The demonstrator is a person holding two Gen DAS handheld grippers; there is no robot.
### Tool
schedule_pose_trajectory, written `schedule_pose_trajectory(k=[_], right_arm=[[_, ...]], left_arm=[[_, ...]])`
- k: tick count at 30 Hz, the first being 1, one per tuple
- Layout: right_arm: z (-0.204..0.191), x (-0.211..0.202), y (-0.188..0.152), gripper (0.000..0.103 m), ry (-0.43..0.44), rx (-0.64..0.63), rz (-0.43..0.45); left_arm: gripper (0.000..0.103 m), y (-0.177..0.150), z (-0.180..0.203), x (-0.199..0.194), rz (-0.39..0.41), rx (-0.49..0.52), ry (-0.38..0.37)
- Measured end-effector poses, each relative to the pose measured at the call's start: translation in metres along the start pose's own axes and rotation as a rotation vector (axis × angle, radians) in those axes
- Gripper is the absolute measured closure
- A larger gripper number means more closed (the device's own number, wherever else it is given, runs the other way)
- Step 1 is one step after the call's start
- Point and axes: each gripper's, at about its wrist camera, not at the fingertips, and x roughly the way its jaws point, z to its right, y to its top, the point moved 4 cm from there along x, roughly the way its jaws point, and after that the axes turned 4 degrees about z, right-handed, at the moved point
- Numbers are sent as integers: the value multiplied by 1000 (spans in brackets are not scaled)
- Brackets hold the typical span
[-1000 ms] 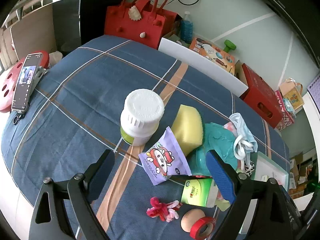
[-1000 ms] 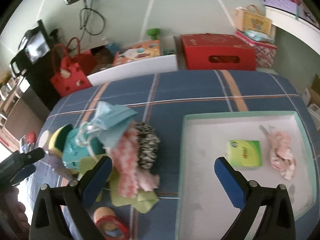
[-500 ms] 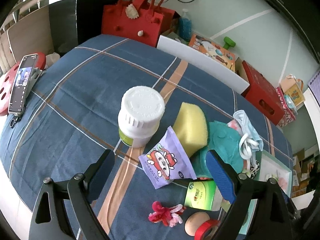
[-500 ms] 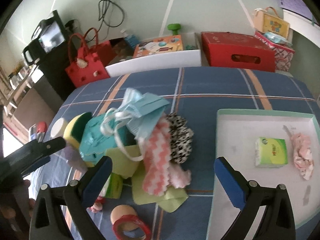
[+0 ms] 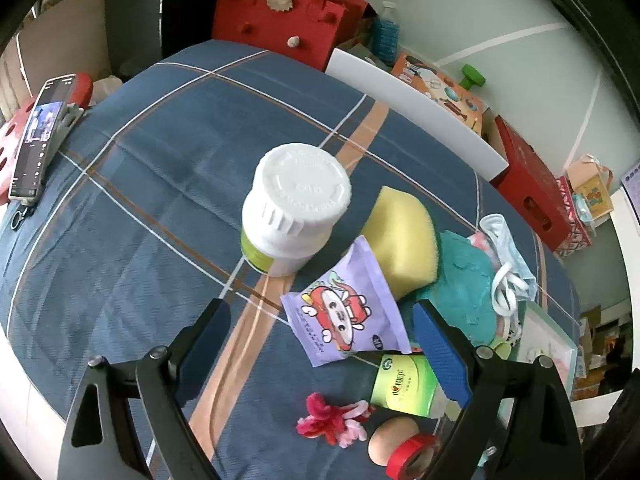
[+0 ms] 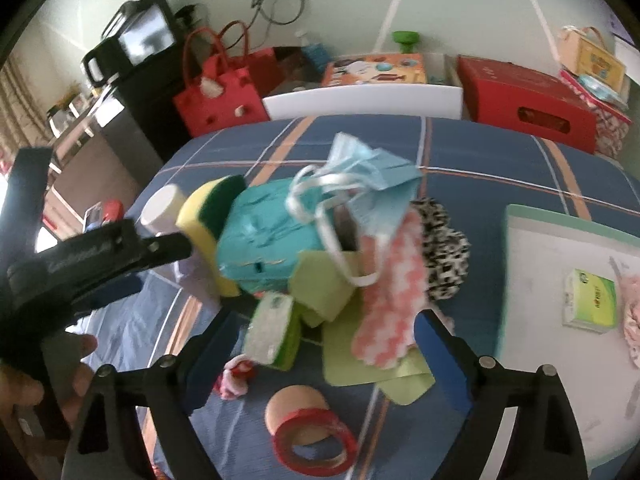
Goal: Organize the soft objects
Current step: 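Move the right tool to the clear wipes pack while the left tool approaches the purple pouch, then grasp the clear wipes pack with the right tool while the left tool grasps the purple pouch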
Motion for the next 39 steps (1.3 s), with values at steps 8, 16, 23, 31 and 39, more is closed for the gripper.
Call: schedule_pose_trajectory(k=[8,16,23,31,39], right_arm=[[-21,9,-10,22,29,-53,-40],[-30,23,-16,29,27,-83,-84],[-37,32,-23,59,18,-125,-114],[-38,35,-24,75,17,-117,-127],[-37,20,-18,76,30,-114,-93]], left_arm=[[31,-5,13,7,-29,38,-31],[67,-6,16,9,-31,41,-66],[79,-6,12,2,-20,31,-90],[80,-6,9,-4,-4,22,-89],[80,-6,8,-11,18,17,-80]])
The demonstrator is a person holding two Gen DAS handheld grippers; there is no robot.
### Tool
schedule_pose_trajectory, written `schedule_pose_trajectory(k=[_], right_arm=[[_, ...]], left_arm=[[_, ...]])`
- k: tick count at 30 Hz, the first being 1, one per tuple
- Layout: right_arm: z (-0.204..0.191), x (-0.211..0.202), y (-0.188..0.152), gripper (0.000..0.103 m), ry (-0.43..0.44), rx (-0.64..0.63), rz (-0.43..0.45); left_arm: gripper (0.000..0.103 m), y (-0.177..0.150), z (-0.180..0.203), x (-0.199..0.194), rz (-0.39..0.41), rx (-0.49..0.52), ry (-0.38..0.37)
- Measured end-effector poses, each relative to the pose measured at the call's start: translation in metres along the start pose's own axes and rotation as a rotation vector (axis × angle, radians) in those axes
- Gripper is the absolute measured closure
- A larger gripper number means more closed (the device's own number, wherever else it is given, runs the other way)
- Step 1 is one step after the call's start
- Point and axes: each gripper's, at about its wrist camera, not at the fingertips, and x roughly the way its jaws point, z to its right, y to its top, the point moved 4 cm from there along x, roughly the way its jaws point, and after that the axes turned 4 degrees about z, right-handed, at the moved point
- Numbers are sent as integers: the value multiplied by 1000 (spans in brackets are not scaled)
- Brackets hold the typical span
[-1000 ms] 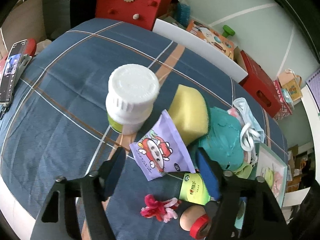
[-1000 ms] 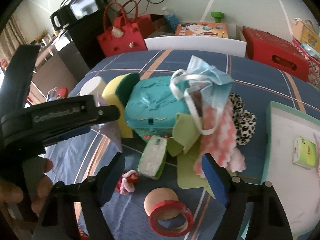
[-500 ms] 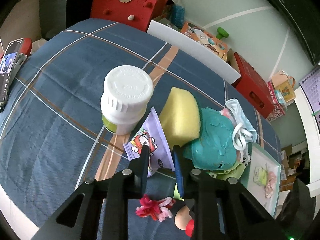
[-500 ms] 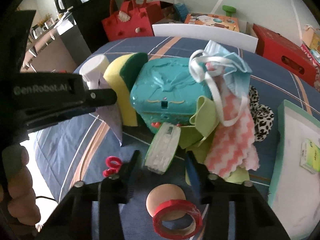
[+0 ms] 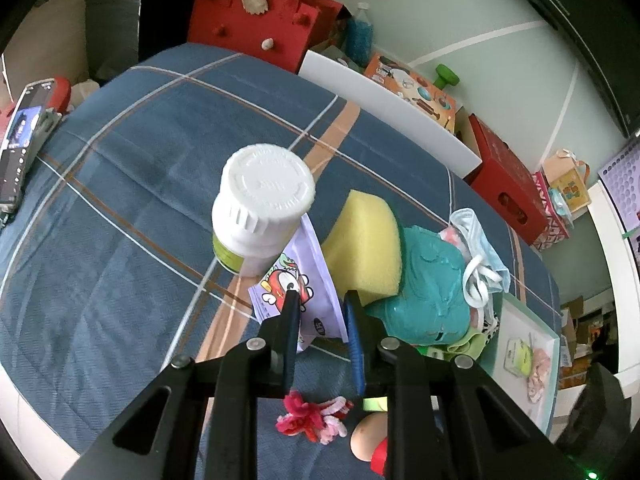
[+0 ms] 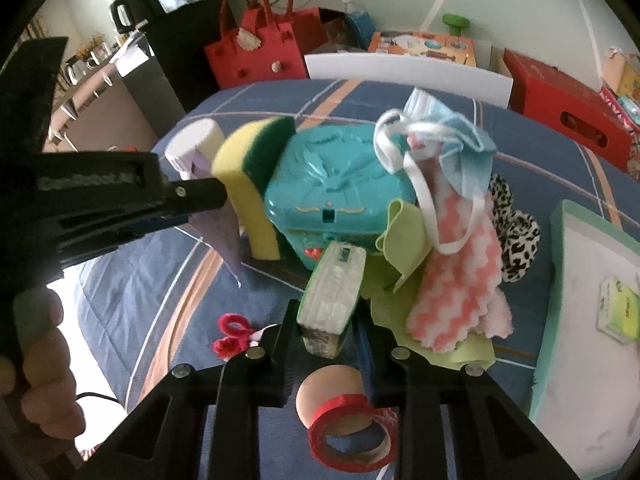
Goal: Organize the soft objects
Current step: 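Grasp the clear wipes pack with the right tool while the left tool grasps the purple pouch, then carry the wipes pack with the right tool while the left tool carries the purple pouch to the tray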
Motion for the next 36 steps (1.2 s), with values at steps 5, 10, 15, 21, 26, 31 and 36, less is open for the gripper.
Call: schedule_pose_trajectory(k=[5,10,15,21,26,31,36], right_arm=[[1,-14,4,76,-6,3,33],[6,-29,9,76,3,22,66],[7,-43,12,76,2,38,118],[18,-62,17,76,-21,82,166],[28,-75,20,76,-37,112,193],[39,-90,21,76,-37,141,230],[50,-96,20,76,-60,167,242]], left_arm=[[81,3,-2,-10,34,1,-2],[81,7,1,-19,63,7,-11],[81,11,8,-37,115,31,-10],[81,15,21,-59,187,74,-17],[81,17,27,-76,230,90,-41],[81,17,36,-92,275,114,-55],[81,11,58,-102,303,171,-94]])
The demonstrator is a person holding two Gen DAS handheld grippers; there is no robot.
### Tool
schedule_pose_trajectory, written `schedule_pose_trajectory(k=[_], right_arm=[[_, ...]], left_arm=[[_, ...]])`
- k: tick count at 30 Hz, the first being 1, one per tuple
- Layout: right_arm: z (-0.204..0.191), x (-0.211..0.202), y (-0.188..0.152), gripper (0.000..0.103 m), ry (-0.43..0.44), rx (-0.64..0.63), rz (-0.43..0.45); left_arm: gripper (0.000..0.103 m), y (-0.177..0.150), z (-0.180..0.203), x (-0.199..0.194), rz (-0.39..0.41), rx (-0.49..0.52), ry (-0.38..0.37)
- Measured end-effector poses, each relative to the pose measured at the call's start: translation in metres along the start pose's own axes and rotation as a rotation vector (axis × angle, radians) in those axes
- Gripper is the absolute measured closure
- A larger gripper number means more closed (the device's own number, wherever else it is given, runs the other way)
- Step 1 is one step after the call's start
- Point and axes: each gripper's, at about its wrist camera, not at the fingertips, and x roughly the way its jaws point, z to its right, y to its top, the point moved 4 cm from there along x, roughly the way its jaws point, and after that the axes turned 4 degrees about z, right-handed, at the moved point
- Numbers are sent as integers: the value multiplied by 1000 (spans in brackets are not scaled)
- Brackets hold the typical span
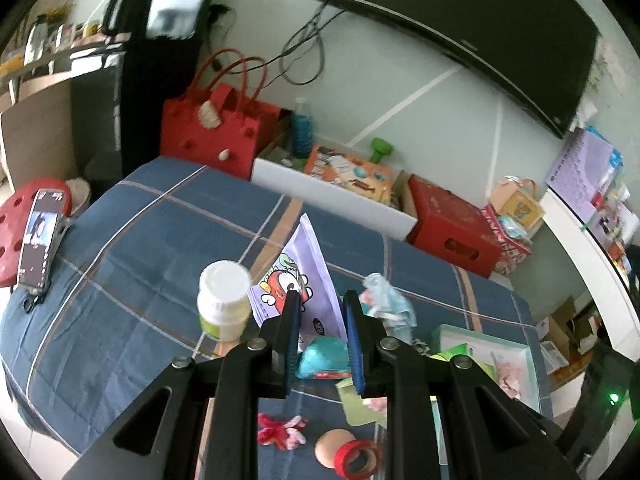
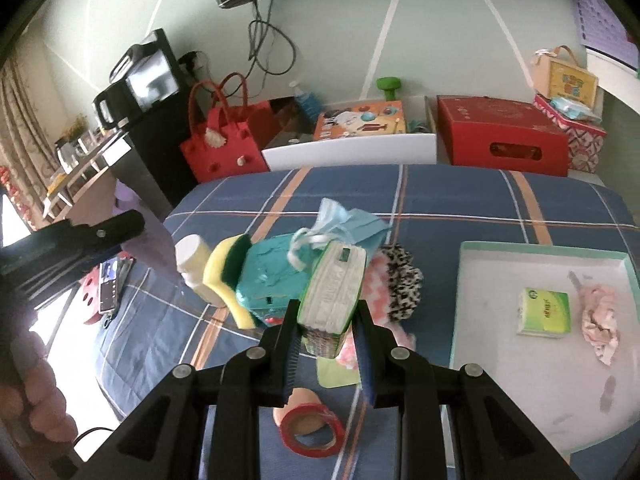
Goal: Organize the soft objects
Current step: 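Carry the wipes pack with the right tool while the left tool carries the purple pouch to the tray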
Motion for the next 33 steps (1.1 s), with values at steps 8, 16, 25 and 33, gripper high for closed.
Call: schedule_pose_trajectory(k=[8,16,25,33], right_arm=[[50,-10,3,76,-76,119,12],[127,-23,-5,76,-268,279,0],[207,-38,-30,76,-449,467,-31],[256,-66,-48,76,-578,573,-6]], left_arm=[[81,-18,43,11,-24,100,-57],[81,-43,92,21,-60,221,-148],[81,-100,156,53,-114,402,-212],[81,-148,209,54,-145,571,-319]])
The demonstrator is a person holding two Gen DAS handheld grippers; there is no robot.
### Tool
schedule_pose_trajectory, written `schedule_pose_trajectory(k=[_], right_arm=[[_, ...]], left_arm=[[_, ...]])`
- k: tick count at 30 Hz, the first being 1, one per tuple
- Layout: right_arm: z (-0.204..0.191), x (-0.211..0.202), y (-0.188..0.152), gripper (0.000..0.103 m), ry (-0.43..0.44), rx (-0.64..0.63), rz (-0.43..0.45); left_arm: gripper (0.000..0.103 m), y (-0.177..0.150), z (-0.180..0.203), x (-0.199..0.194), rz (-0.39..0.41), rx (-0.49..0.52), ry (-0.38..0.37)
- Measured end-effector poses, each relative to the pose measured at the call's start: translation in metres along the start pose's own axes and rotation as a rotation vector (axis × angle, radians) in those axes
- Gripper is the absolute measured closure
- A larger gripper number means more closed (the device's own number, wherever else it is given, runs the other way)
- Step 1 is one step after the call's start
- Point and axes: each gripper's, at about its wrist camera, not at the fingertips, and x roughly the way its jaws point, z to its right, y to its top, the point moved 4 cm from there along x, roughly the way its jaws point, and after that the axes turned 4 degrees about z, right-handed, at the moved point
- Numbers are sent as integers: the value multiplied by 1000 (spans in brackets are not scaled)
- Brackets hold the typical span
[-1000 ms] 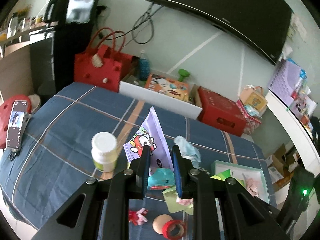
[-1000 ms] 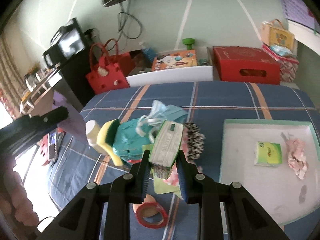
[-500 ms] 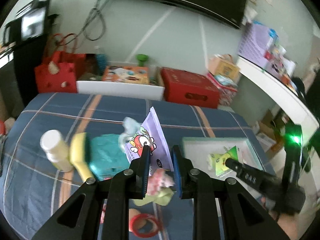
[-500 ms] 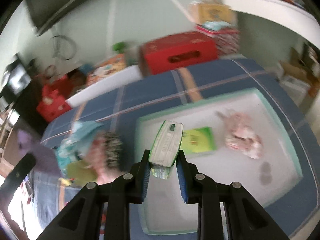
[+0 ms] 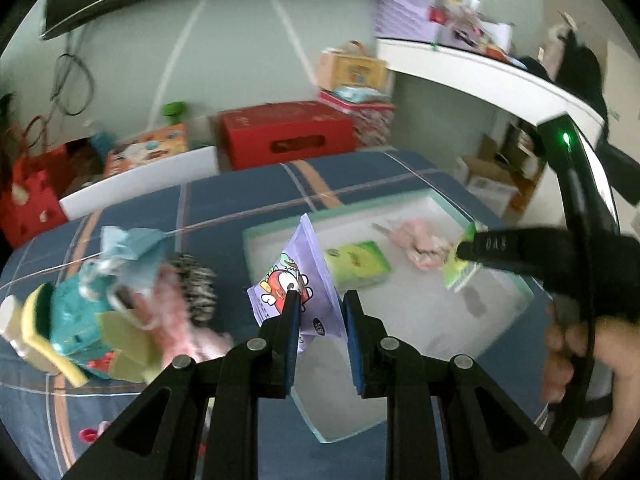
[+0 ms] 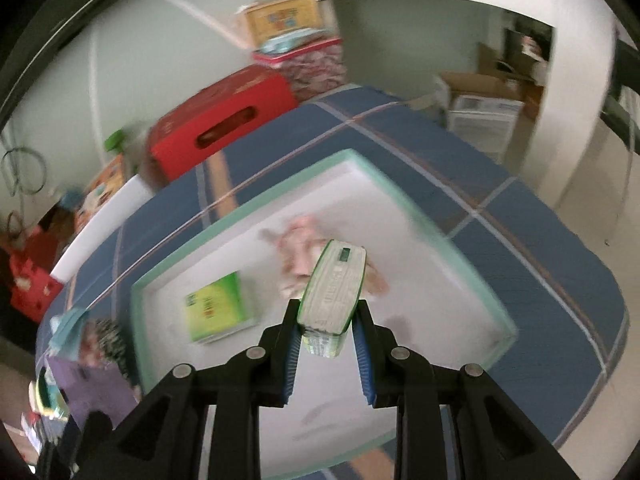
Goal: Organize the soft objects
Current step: 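Carry the wipes pack with the right tool while the left tool carries the purple pouch to the tray, then open the right tool over the tray while the left tool releases the purple pouch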
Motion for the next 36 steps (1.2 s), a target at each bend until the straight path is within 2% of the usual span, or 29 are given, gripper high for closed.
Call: schedule_pose_trajectory(k=[3,7,17,18,20,21,22,28,30,32,36], right_arm=[[22,-1,5,76,-42,40,9],[39,0,6,76,-70,75,7],[33,4,2,74,-76,38,-7],[32,5,2,74,-77,36,-9],[30,6,2,74,-74,33,-14],[29,6,1,74,-69,32,-15],[28,6,1,74,-69,27,-15],[23,-1,3,72,-67,1,2],[21,-3,4,67,-68,-5,10],[20,-4,4,53,-62,-1,12],[16,-4,4,51,-62,-21,5]], left_arm=[[81,-4,10,8,-10,49,7],[80,-6,15,23,-36,42,-21],[80,-12,23,38,-74,43,-39],[78,-12,23,38,-79,36,-48],[67,-13,23,39,-101,13,-73],[56,-14,22,39,-113,0,-86],[53,-15,22,39,-117,-15,-98],[52,-12,16,30,-107,-39,-92],[52,-12,8,29,-110,-62,-81],[51,-12,1,29,-117,-82,-61],[42,-14,-25,32,-142,-155,17]])
